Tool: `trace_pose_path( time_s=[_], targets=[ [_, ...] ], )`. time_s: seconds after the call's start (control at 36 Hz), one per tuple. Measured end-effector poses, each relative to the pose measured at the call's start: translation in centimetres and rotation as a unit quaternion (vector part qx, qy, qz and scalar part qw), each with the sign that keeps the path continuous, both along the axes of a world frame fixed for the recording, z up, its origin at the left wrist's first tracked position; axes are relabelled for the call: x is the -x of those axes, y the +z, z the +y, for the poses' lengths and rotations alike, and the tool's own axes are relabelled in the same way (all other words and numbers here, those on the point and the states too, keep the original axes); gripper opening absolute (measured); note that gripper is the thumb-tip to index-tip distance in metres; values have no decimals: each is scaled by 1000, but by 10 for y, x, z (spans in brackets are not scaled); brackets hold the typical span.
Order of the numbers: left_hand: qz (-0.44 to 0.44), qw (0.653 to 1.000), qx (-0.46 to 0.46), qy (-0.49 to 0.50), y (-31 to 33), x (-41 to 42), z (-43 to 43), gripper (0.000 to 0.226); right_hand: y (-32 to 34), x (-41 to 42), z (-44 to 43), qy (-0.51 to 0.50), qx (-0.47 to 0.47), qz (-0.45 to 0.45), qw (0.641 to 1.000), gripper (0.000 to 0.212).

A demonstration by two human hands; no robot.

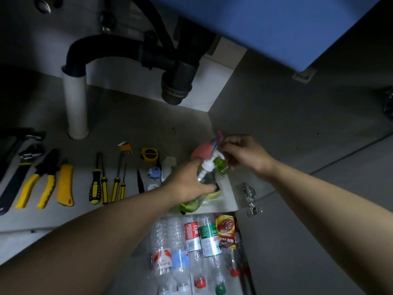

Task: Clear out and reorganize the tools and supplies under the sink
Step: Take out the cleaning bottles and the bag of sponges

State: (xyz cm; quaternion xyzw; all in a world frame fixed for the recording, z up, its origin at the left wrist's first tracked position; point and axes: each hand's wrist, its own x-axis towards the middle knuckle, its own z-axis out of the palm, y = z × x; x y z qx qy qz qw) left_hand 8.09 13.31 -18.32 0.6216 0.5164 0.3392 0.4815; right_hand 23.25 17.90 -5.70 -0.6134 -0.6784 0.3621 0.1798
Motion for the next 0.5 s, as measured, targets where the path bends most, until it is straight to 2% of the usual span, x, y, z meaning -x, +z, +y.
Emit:
trace_pose_path(
  time_s=[0.08, 0.14, 0.22, 0.28, 0.39, 0.5],
  targets=[
    [-33, 998, 31, 49, -11, 11, 8, 44, -15, 3, 34, -70, -42, -32, 996, 13],
    [-55, 992, 63, 95, -17, 19, 15, 38, -24, 0, 60, -120, -69, -120, 983, 10],
    [-94, 983, 104, 119, -25, 26, 25, 36, -38, 0, 90, -170, -12, -181, 969, 39],
    [-113, 978, 119, 133, -28, 28, 30, 38, -49, 2, 101, -176, 25, -181, 967, 40],
    [-124, 974, 113, 150, -34, 31, 34, 47, -75, 4, 110, -190, 46, -143, 970, 24],
    [-125, 975, 113, 145, -41, 30, 37, 58, -88, -2, 117, -172, 22, -189, 966, 35]
  ],
)
